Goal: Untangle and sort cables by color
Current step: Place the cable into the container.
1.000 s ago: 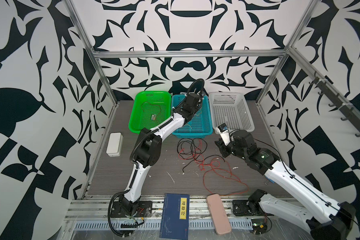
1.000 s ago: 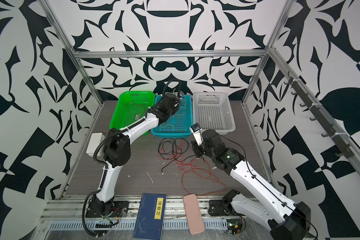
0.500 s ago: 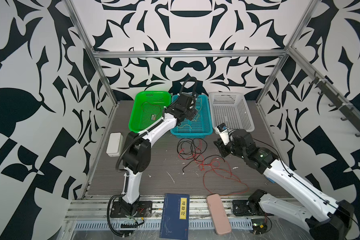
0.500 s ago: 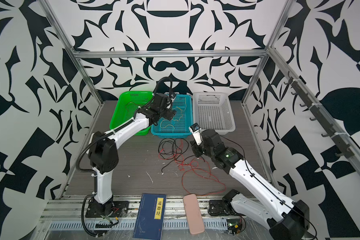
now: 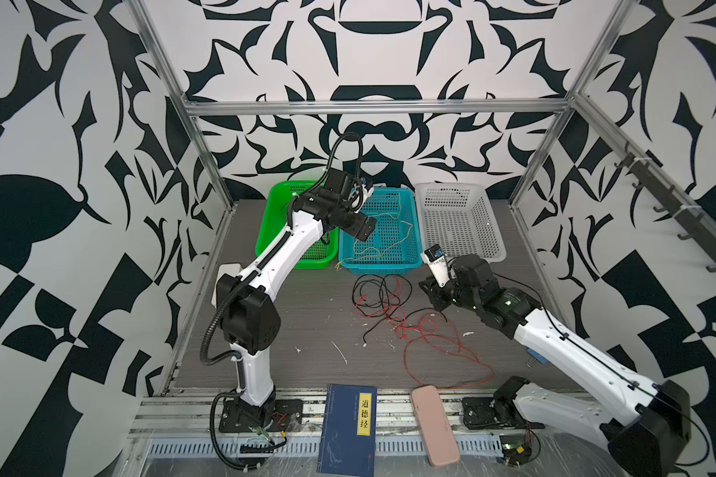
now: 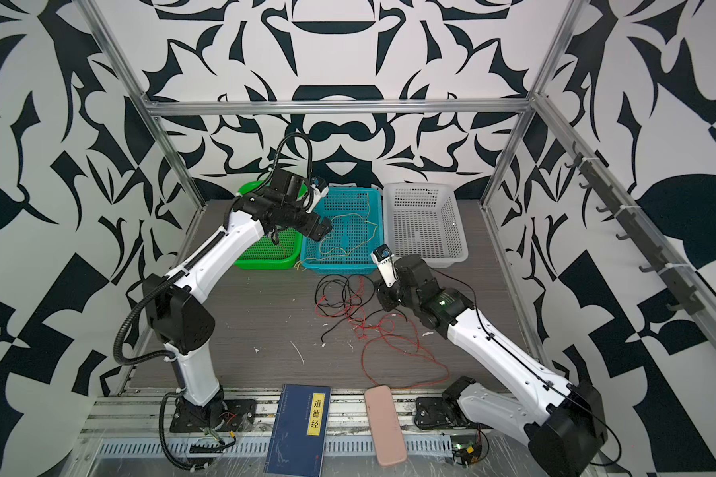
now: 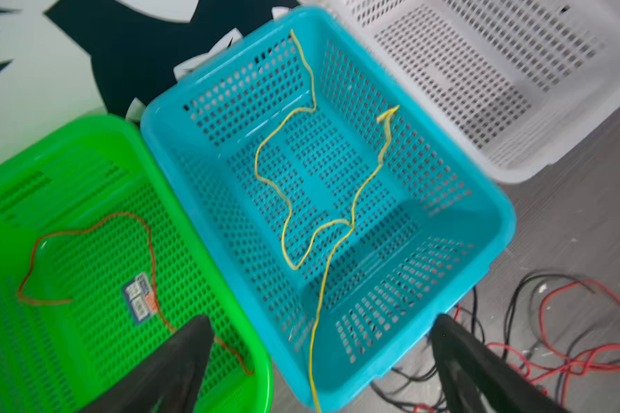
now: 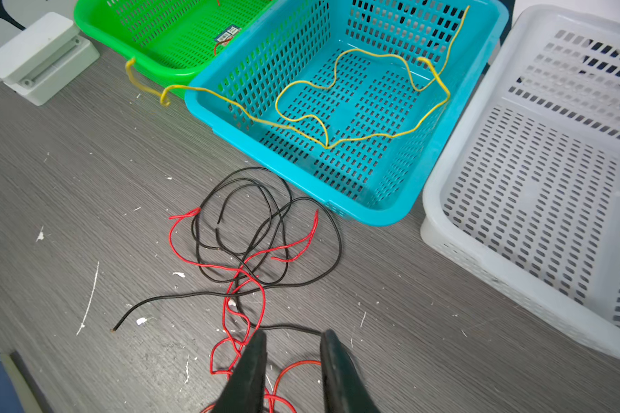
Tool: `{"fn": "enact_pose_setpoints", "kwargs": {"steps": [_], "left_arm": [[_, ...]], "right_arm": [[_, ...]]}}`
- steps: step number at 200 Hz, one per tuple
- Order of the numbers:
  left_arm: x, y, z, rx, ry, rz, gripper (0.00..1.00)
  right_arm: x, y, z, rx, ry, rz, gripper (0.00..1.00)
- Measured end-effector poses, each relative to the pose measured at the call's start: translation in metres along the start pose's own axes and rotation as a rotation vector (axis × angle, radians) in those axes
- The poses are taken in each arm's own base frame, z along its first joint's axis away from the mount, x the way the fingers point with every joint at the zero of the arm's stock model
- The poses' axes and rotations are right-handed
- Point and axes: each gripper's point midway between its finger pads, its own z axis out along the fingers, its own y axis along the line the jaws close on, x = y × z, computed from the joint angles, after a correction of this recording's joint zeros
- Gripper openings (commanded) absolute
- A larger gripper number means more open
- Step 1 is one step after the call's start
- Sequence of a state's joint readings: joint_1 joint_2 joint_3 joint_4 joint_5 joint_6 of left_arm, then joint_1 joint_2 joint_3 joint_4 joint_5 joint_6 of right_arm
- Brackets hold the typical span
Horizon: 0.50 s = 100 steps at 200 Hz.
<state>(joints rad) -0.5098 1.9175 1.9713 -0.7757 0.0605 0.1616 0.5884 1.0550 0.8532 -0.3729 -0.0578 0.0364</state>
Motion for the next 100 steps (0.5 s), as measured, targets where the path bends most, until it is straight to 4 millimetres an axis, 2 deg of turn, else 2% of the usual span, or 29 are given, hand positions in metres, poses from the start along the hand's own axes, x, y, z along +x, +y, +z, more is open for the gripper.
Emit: {"fn": "enact_pose_setpoints", "kwargs": {"steps": [25,39,57,83,100], "left_arm": [[-0.022,0.003,0.005,0.046,-0.041,-0.045,1.00],[-0.029,0.006,0.006,0.067,-0.059,-0.082,0.93],[-0.026,0.011,0.004,0.089,-0.059,-0.123,0.86],[-0.003,0.010,-0.008,0.097,-0.018,-0.169,0.86],[0.024,0.005,-0.029,0.076,0.026,-0.198,0.84]], "right_arm": [[-0.002,0.002,0.000,-0.013,-0.007,0.015,0.30],[-0.004,0.004,-0.001,-0.024,-0.008,0.021,0.30],[-0.011,0.007,-0.003,-0.036,-0.015,0.025,0.30],[-0.030,0.009,-0.007,-0.049,-0.052,0.023,0.30],[-0.034,0.011,-0.009,-0.055,-0.065,0.022,0.30]]}}
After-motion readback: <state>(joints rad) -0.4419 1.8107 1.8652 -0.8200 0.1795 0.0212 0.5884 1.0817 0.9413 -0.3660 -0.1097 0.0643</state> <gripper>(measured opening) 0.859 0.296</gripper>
